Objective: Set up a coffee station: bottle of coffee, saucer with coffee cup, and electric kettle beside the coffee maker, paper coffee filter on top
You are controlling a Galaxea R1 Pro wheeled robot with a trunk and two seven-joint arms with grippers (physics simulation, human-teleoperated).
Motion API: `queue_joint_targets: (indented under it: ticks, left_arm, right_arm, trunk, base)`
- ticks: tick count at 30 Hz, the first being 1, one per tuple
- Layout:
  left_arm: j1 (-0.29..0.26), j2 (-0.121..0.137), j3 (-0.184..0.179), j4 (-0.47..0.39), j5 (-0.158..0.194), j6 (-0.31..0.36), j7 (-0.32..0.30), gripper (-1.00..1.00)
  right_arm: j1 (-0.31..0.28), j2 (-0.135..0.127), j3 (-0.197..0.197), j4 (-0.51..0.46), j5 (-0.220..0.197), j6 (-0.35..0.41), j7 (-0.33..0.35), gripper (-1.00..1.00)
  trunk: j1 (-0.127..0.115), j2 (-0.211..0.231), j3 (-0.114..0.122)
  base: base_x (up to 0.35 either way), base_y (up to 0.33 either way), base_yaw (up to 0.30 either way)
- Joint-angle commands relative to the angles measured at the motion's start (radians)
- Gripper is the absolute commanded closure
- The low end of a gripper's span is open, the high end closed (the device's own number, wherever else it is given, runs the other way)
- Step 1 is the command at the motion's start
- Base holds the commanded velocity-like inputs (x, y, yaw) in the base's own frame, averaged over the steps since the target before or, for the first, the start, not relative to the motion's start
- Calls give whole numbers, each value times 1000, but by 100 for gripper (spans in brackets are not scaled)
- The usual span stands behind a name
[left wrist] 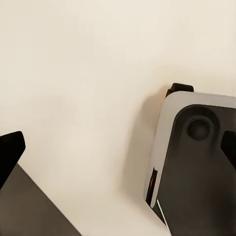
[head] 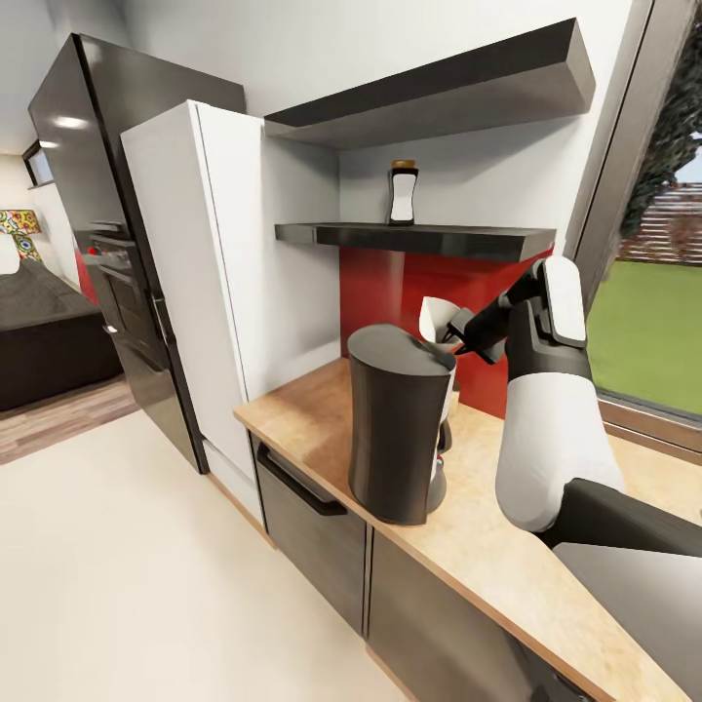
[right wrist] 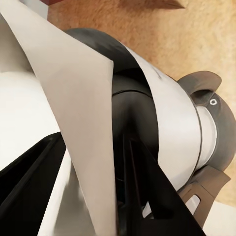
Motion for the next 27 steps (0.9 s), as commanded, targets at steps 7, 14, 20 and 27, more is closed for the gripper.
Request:
queue_joint_targets:
  ticks: [7,14,20,27]
  left_arm:
    - [-1,0,4,1,3,-3,0,-100]
    - [-1,0,5,1,3,-3,0,-100]
    - [-1,0,5,1,3,-3,0,-100]
    - [-1,-1,4,1,2,-3,0,-100]
  right_arm:
    - [0,-1,-5,1,-8,10,-11,100]
    - [13,-7,-39,1,-7,12,-11,-100]
    - [13,-8,-40,0,-7,12,-10,-100]
    - [13,-9,-40,-1,-7,11,-7,-100]
  trunk:
    - [1,-2,-2]
    - [1,-2,-2]
    - [1,-2,-2]
    - [1,-2,-2]
  base:
    - [0,0,0]
    - [0,0,0]
    - [0,0,0]
    - [0,0,0]
